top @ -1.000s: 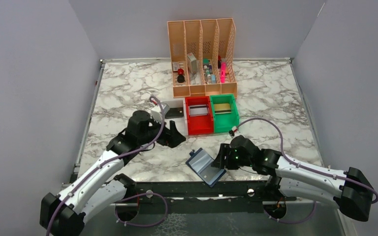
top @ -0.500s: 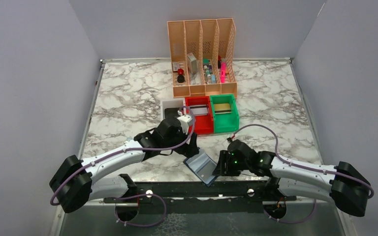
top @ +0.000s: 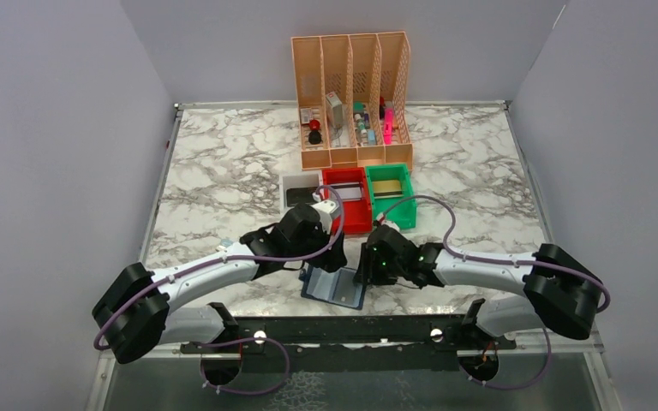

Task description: Take the credit cards out of the card holder

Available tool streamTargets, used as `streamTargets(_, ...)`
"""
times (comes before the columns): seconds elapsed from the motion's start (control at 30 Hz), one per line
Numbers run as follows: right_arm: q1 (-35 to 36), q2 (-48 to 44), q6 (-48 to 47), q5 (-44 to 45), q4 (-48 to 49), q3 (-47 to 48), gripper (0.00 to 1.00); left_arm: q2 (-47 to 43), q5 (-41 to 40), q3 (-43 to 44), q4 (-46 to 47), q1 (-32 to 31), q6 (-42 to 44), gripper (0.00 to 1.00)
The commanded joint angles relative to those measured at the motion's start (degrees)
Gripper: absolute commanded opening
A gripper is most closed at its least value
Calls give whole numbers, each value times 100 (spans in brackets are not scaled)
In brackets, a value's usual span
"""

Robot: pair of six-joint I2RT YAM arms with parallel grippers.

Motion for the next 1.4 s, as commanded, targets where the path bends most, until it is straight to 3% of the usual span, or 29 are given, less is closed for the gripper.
streamTargets(0.0, -90, 459, -449, 600, -218, 266, 49, -127, -156, -69, 158, -34, -84, 63)
streamTargets(0.1, -120, 359, -506, 711, -305, 374, 49, -184, -261, -118, 173, -36, -197, 59)
streamTargets(0.3, -121, -378, -365, 32, 13, 42, 49, -568, -402, -399, 284, -34, -554, 53)
streamTargets(0.53, -122, -913, 186, -1015, 1219, -847, 47, -1064, -1326, -898, 63, -35, -907, 52)
streamTargets(0.8, -112, -741, 179, -1391, 1752, -837, 40, -1181, -1016, -1220, 311, -39, -882, 50)
streamTargets(1.37, -113, 10, 345, -1613, 2522, -926, 40, -795, -675, -1415, 259, -34, -821, 45)
